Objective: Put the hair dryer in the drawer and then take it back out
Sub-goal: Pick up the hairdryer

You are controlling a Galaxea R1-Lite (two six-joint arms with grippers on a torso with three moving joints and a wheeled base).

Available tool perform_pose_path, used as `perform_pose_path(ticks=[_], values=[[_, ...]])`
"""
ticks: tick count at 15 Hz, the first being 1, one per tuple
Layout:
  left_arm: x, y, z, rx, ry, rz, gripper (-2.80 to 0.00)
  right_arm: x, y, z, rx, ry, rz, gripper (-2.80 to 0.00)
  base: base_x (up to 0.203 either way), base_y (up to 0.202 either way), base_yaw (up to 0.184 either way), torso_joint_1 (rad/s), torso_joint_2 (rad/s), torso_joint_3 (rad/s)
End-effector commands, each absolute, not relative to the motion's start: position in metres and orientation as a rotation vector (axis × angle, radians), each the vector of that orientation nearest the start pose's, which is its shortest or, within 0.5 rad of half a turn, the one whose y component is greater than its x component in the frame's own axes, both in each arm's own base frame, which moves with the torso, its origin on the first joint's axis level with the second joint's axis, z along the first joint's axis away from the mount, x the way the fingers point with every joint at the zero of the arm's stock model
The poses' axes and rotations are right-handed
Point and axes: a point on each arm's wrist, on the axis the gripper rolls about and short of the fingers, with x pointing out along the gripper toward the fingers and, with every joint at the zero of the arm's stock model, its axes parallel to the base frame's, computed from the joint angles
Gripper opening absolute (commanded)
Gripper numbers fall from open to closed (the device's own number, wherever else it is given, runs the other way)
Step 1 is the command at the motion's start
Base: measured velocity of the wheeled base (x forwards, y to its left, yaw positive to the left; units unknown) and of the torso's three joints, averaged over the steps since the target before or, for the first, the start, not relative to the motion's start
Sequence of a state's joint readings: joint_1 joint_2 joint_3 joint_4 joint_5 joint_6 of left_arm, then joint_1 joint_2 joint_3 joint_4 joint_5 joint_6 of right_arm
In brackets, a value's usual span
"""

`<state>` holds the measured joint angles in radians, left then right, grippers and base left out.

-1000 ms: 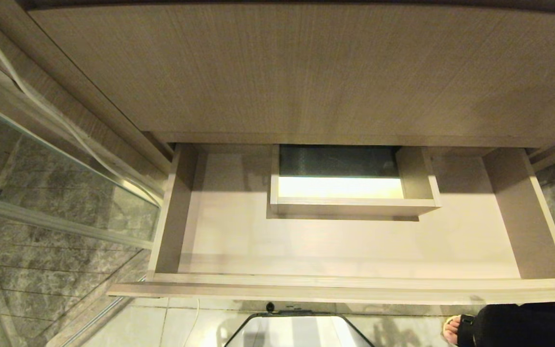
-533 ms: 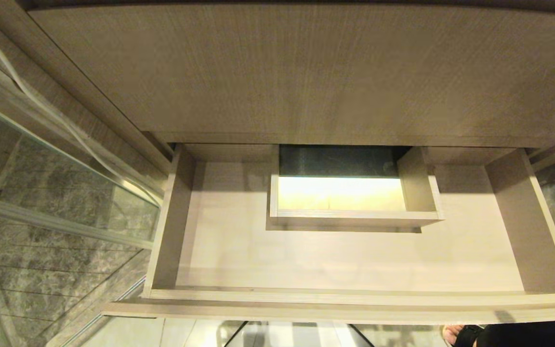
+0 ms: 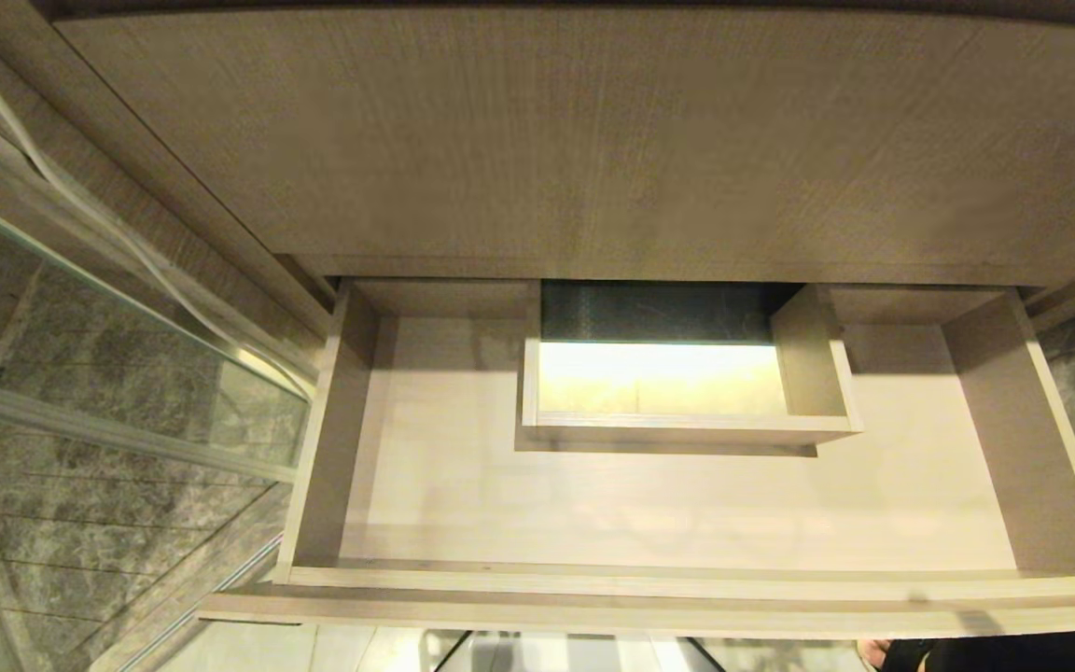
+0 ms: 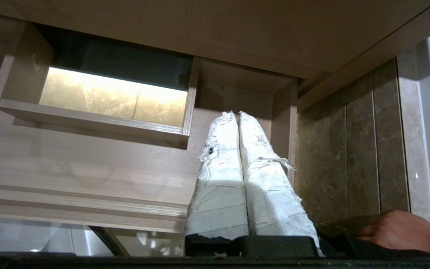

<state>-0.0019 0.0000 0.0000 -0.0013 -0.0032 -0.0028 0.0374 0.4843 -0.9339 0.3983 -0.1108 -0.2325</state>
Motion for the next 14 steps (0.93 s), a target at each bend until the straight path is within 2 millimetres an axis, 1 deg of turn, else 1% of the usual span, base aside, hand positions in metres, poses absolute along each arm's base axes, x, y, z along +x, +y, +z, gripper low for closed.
perform_pose_path(ticks=[1, 4, 6, 9, 12, 14], values=[[-0.0228, 0.0, 0.0756, -0.003, -0.002, -0.006, -2.8, -0.0385, -0.0039, 0.2908, -0.226, -0.044, -0.072, -2.8, 0.0, 0.0, 0.0, 0.0, 0.0, 0.0], [-0.0228, 0.0, 0.0756, -0.003, -0.002, -0.005, -2.8, -0.0418, -0.0041, 0.2922, -0.221, -0.067, -0.078, -2.8, 0.0, 0.0, 0.0, 0.0, 0.0, 0.0], [-0.0228, 0.0, 0.0756, -0.003, -0.002, -0.005, -2.8, -0.0418, -0.0041, 0.2927, -0.222, -0.071, -0.079, -2.8, 0.0, 0.0, 0.0, 0.119, -0.21, -0.061], [-0.0228, 0.0, 0.0756, -0.004, -0.002, -0.005, -2.8, -0.0427, -0.004, 0.2919, -0.221, -0.068, -0.08, -2.8, 0.0, 0.0, 0.0, 0.248, -0.43, -0.168], [-0.0228, 0.0, 0.0756, -0.005, -0.002, -0.005, -2.8, -0.0431, -0.0038, 0.2922, -0.221, -0.072, -0.084, -2.8, 0.0, 0.0, 0.0, 0.083, -0.5, -0.192], [-0.0227, 0.0, 0.0754, -0.003, -0.001, -0.005, -2.8, -0.0438, -0.0039, 0.2922, -0.221, -0.076, -0.086, -2.8, 0.0, 0.0, 0.0, 0.346, -0.53, -0.205]])
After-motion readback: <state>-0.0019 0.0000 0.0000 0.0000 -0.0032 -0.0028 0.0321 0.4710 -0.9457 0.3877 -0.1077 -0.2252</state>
